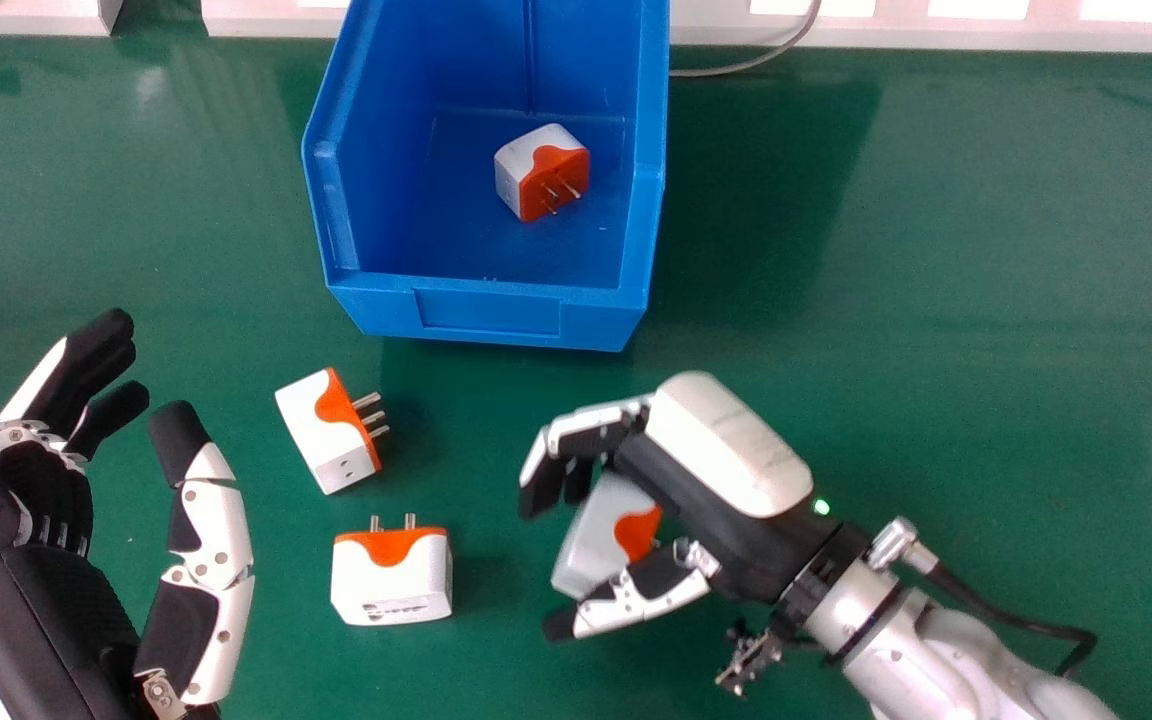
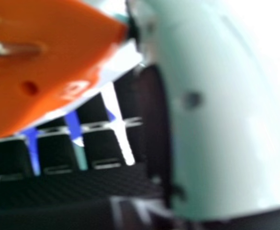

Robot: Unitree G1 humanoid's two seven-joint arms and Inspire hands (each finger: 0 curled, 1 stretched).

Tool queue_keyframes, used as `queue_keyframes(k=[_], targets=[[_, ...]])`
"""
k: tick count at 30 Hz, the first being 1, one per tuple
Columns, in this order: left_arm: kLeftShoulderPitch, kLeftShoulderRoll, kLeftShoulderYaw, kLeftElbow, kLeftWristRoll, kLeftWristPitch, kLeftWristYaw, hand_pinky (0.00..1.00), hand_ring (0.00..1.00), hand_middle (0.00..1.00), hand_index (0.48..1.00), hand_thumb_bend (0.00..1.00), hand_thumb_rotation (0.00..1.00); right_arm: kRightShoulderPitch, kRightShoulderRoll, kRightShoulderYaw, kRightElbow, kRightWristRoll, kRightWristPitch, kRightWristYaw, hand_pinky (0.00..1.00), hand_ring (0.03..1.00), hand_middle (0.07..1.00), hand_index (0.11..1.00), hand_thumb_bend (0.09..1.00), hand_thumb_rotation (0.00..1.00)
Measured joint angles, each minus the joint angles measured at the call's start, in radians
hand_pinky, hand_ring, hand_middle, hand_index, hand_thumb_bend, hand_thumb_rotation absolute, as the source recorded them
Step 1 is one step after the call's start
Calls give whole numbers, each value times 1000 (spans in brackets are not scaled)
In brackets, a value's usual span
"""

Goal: Pick all objects and put in blue box

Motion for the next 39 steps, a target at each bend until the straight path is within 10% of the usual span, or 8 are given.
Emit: queue_keyframes(k=[25,39], targets=[[-14,0,7,2,6,9,5,672,722,715,728,262,0,15,22,-102,-148,40,-34,-14,354,448,510,473,501,0],[-35,-2,15,13,13,19,27,664,715,715,722,282,0,-388,63,-110,52,-51,-38,-142,357,463,491,449,502,0]])
